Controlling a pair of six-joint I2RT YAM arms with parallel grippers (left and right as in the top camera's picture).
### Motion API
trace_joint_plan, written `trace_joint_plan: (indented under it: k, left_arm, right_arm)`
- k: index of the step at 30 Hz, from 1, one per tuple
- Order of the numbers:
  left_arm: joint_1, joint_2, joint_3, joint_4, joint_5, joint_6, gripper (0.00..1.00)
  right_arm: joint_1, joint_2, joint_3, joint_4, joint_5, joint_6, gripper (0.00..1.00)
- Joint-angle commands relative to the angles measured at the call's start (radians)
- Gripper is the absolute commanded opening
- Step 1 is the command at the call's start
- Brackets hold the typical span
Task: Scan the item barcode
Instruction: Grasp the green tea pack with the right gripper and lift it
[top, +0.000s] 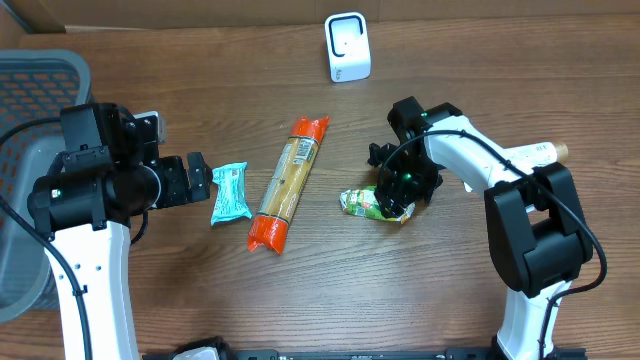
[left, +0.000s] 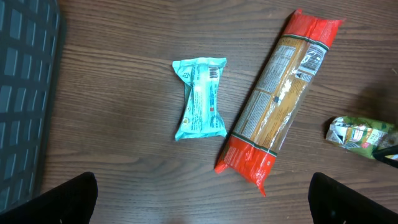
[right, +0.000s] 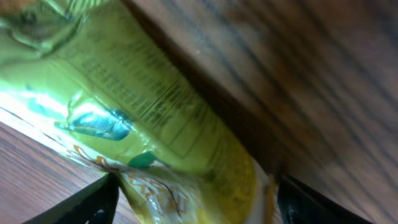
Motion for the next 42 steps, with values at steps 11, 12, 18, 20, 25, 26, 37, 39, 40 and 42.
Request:
trace_joint_plan:
  k: [11,12,18,20,25,26,37,39,40,42]
  left_arm:
    - [-0.007,-0.003,0.019,0.003,-0.006,0.004,0.99]
    - [-0.007,-0.003,0.019,0.003,-0.006,0.004,1.0]
    - [-0.007,-0.003,0.019,0.003,-0.006,0.004,1.0]
    - [-0.007,-0.003,0.019,0.003,-0.006,0.004,1.0]
    - [-0.007,-0.003,0.019,0.003,-0.006,0.004,1.0]
    - [-0.007,-0.003,0.019,0.003,-0.006,0.004,1.0]
    - [-0.007,-0.003,0.019,0.003,-0.006,0.004,1.0]
    - [-0.007,-0.003,0.019,0.003,-0.006,0.004,1.0]
    - [-0.006,-0.003,0.019,0.003,-0.006,0.004,1.0]
    - [-0.006,-0.003,0.019,0.003,-0.006,0.004,1.0]
  right_arm:
    - [0.007,0.0,-0.021,0.066,-0.367,0.171,0.04]
    - [0.007,0.0,-0.021,0.08,-0.38,0.222,0.04]
    - [0.006,0.0,-0.021,0.187,-0.333,0.713,0.04]
    - [0.006,0.0,-0.021,0.231,-0.31,0.784,0.04]
    - [0.009,0.0,-0.021,0.239,-0.307,0.778,0.32]
    - [0.009,0.0,-0.021,0.232,-0.307,0.737,0.42]
    - [0.016,0.0,-0.022,0.306,-0.24,0.321,0.65]
    - [0.023,0.0,-0.022,0.311,-0.24,0.277,0.65]
    - [0.029,0.0,-0.022,0.311,-0.24,0.257,0.65]
    - [0.035,0.0,-0.022,0.307,-0.24,0.241,0.64]
